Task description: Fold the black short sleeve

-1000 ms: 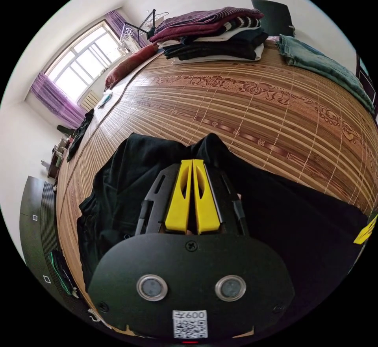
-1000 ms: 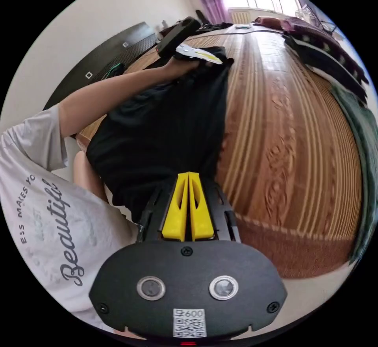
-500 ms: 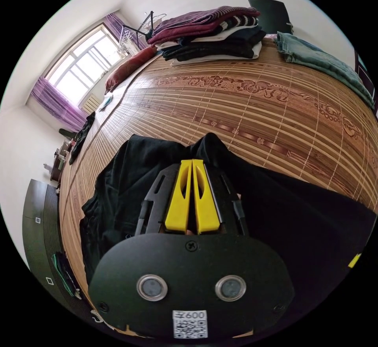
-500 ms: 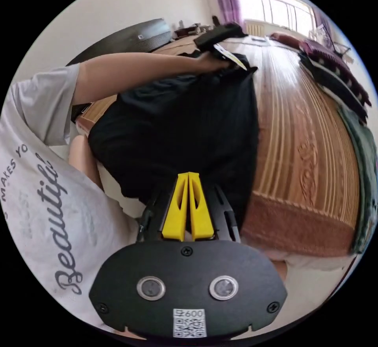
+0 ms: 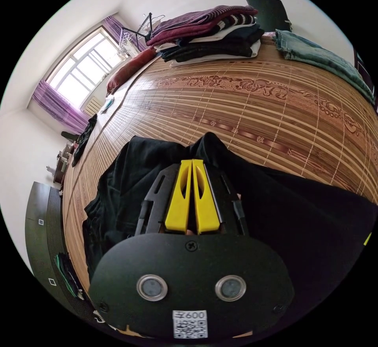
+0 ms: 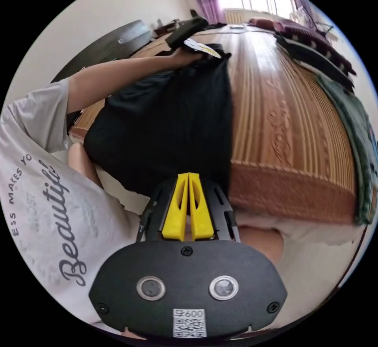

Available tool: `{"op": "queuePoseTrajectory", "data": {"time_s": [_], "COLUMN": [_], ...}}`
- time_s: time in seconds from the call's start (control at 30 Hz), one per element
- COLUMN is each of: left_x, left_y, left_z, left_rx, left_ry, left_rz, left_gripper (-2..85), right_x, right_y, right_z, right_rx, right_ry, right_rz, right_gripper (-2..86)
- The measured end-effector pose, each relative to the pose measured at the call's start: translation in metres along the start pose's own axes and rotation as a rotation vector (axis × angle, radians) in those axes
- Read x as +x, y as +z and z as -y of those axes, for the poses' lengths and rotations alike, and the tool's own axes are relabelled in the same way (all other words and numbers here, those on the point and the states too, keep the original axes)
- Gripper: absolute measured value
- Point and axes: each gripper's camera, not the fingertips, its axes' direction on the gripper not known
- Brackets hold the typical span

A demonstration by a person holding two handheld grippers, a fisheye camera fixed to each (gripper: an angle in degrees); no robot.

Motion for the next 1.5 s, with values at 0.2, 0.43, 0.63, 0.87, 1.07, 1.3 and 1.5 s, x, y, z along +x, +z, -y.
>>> {"op": "queuePoseTrajectory", "data": {"time_s": [0.2, 0.43, 0.63, 0.87, 1.07, 1.3, 1.5], "left_x": [-0.002, -0.001, 0.010, 0.027, 0.040, 0.063, 0.061], "left_y": [-0.010, -0.027, -0.048, -0.079, -0.108, -0.151, -0.192], "left_z": [0.002, 0.005, 0.009, 0.016, 0.023, 0.034, 0.044], "left_rx": [0.008, 0.012, 0.015, 0.017, 0.017, 0.022, 0.031], "left_ry": [-0.017, -0.035, -0.036, -0.036, -0.047, -0.040, -0.082], "left_rz": [-0.028, -0.061, -0.063, -0.062, -0.082, -0.076, -0.182], "left_gripper": [0.1, 0.2, 0.3, 0.4, 0.4, 0.6, 1.2], "right_x": [-0.037, 0.002, -0.040, 0.005, 0.072, 0.081, 0.118], "right_y": [-0.007, 0.019, -0.090, 0.060, 0.067, 0.063, 0.050], "right_z": [0.051, 0.087, 0.140, 0.334, 0.333, 0.360, 0.398], "right_rx": [-0.260, -0.625, 0.092, -0.028, -0.036, -0.081, -0.178], "right_ry": [-0.146, -0.107, -0.259, -0.275, -0.207, -0.271, -0.236], "right_rz": [-0.382, -0.253, -0.218, -0.021, -0.065, -0.138, -0.109], "right_gripper": [-0.8, -0.9, -0.9, -0.9, -0.9, -0.9, -0.9]}}
